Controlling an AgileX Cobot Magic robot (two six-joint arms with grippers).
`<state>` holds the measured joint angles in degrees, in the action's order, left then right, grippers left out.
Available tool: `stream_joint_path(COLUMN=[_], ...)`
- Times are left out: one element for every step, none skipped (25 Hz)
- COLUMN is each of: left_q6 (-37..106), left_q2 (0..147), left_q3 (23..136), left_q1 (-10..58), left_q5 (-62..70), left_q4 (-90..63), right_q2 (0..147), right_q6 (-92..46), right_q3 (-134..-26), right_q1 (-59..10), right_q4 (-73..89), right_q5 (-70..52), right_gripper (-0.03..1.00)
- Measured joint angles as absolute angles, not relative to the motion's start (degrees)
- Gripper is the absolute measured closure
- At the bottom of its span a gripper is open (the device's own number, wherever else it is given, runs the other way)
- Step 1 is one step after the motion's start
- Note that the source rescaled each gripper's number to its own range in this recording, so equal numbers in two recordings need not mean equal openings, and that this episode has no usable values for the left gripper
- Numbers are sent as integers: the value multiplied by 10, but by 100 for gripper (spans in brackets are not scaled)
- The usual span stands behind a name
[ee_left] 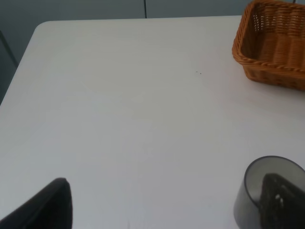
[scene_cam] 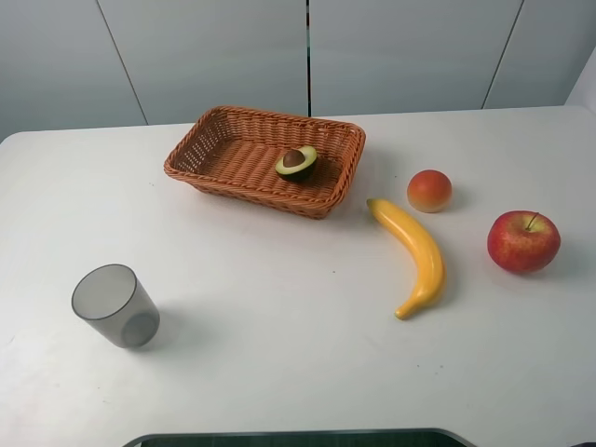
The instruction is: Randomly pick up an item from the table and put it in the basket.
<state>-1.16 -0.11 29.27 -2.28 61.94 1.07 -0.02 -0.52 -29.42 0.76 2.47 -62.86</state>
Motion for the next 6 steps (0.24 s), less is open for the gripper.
stream_joint_path(left_q6=[-12, -12, -12, -12, -12, -12], left_q2=[-1, -1, -1, -1, -1, -1], left_q3=[293, 293, 293, 293, 293, 293], left_q1=[-23, -23, -23, -23, -23, -23], left_q5=[619, 619, 619, 619, 619, 619], left_q4=[11, 11, 11, 11, 11, 11], right_q2=[0, 0, 0, 0, 0, 0], right_q6=[-5, -5, -5, -5, -5, -5], right_q3=[-294, -294, -294, -294, -294, -294], right_q1=[8, 8, 8, 8, 8, 8], right_q4=[25, 25, 25, 25, 25, 25], right_q5=[-629, -629, -630, -630, -630, -630], right_gripper=[-3, -3, -3, -3, -3, -3])
